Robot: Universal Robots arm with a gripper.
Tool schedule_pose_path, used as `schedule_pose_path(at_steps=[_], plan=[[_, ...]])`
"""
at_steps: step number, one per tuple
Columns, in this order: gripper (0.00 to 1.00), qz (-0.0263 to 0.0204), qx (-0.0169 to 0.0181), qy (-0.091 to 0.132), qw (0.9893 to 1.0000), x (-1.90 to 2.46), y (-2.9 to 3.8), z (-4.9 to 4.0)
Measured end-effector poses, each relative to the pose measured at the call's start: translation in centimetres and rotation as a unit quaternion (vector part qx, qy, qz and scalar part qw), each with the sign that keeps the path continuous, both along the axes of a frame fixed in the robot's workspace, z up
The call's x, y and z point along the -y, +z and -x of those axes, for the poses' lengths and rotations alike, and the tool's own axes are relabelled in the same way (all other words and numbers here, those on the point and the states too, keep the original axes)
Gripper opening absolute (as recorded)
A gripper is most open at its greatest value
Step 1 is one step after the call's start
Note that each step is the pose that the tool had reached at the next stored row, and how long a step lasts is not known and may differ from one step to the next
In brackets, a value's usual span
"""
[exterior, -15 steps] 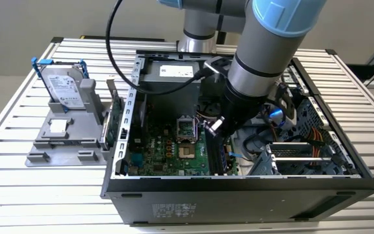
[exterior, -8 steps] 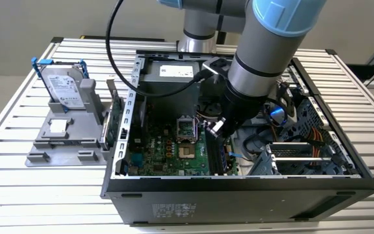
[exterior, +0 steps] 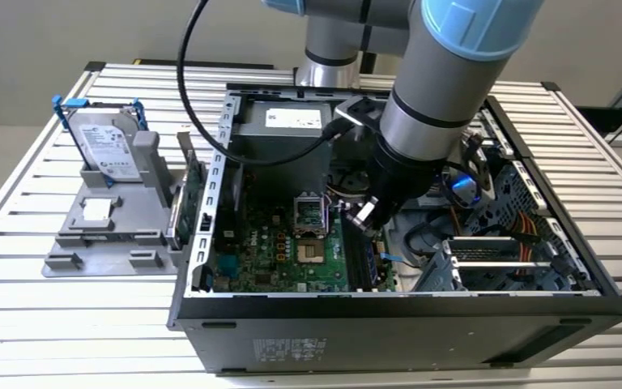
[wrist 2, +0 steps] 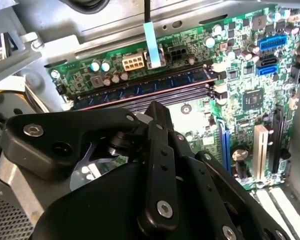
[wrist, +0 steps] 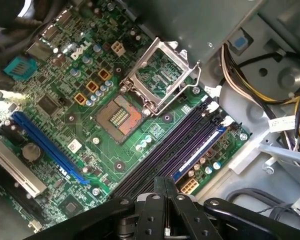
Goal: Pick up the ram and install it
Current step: 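Press down the ram until it locks into place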
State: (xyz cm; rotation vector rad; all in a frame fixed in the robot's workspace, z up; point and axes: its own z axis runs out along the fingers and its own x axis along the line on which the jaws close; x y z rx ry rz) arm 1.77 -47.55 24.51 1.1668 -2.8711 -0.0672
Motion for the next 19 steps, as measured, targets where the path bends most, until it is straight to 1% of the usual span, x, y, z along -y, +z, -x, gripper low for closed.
schedule_pose_path(at_steps=[5, 8, 10, 12, 16, 17, 19], plan=[[0.0, -0.0006, 0.0, 0.024, 0.9997, 0.0, 0.0, -0.03], [0.0, -0.0014, 0.0, 0.04, 0.9992, 0.0, 0.0, -0.04], [0.0, -0.0034, 0.0, 0.049, 0.9988, 0.0, 0.0, -0.05], [0.0, -0.0089, 0.0003, 0.058, 0.9983, 0.0, 0.0, -0.05], [0.0, -0.026, 0.002, 0.074, 0.9969, 0.0, 0.0, -0.05], [0.0, -0.0277, 0.0028, 0.079, 0.9965, 0.0, 0.01, -0.05], [0.0, -0.0288, 0.0041, 0.092, 0.9953, -0.01, 0.0, -0.06]])
